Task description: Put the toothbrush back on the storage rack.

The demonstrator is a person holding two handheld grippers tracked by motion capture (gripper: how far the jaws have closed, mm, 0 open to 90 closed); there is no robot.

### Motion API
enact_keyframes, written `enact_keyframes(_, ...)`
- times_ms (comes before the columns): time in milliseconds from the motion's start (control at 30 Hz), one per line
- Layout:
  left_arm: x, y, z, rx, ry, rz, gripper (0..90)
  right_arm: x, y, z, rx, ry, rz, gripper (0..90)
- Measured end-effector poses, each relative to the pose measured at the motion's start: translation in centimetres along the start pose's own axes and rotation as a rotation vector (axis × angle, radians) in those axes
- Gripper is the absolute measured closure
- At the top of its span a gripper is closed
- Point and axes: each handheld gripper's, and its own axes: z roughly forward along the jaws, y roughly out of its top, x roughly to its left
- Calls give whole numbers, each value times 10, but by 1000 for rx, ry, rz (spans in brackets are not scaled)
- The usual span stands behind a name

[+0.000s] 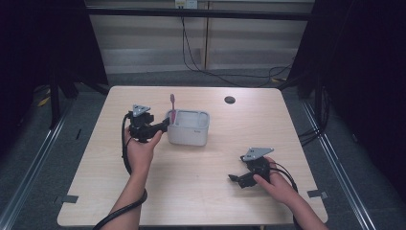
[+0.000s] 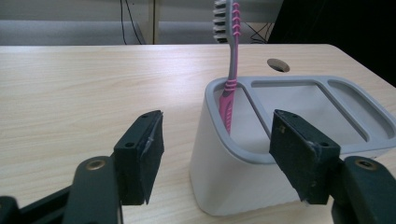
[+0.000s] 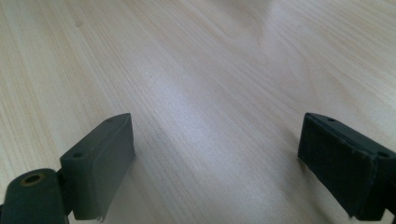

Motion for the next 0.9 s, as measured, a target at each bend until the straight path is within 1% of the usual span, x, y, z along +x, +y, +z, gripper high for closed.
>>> enact_keyframes(100,3,-2,-4,0,-6,5,335,0,0,0,0,0,0,102)
enact_keyframes(333,9,-6,-10,1,-14,2,325,0,0,0,-2,0,-3,102)
enact_keyframes(667,17,-14,-18,2,-10,-12,320,0,0,0,-2,0,-2,102)
enact_keyframes(733,18,-16,-20,1,-11,-9,320,0,0,0,-2,0,-3,102)
enact_keyframes(800,19,-18,-21,2,-21,-5,319,0,0,0,-2,0,-2,102)
enact_keyframes(900,21,-20,-22,4,-31,10,317,0,0,0,-2,0,-2,102)
